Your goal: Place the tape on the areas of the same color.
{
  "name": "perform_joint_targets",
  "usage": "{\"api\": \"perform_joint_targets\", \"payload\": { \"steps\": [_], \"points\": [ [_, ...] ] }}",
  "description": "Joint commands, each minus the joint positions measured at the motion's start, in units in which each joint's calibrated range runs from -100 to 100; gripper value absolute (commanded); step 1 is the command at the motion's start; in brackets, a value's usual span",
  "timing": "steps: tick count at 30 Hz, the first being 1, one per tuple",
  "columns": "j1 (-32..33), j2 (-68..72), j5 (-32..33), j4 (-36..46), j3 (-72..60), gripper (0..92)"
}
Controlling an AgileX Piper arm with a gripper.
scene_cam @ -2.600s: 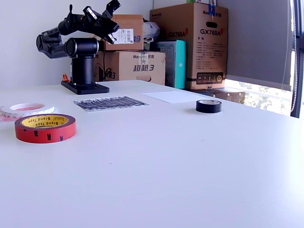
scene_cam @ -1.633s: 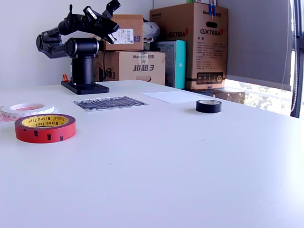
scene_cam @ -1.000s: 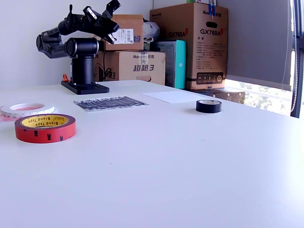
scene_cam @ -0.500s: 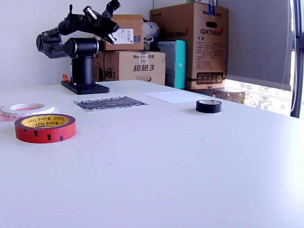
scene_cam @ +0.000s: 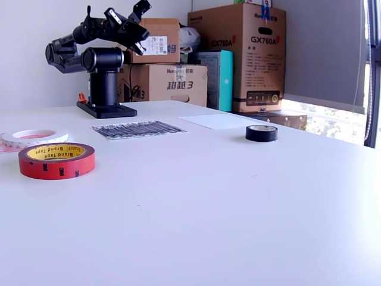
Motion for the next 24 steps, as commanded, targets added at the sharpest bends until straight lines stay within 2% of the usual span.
{"api": "perform_joint_targets", "payload": {
  "steps": [1,14,24],
  "points": [
    [-0.2,-0.3,-0.5,-0.5,-0.1,0.3],
    [0.6,0.5,-0.5,0.3,-2.6,0.2],
    [2.8,23.2,1.0,0.4,-20.9,0.5]
  ]
}}
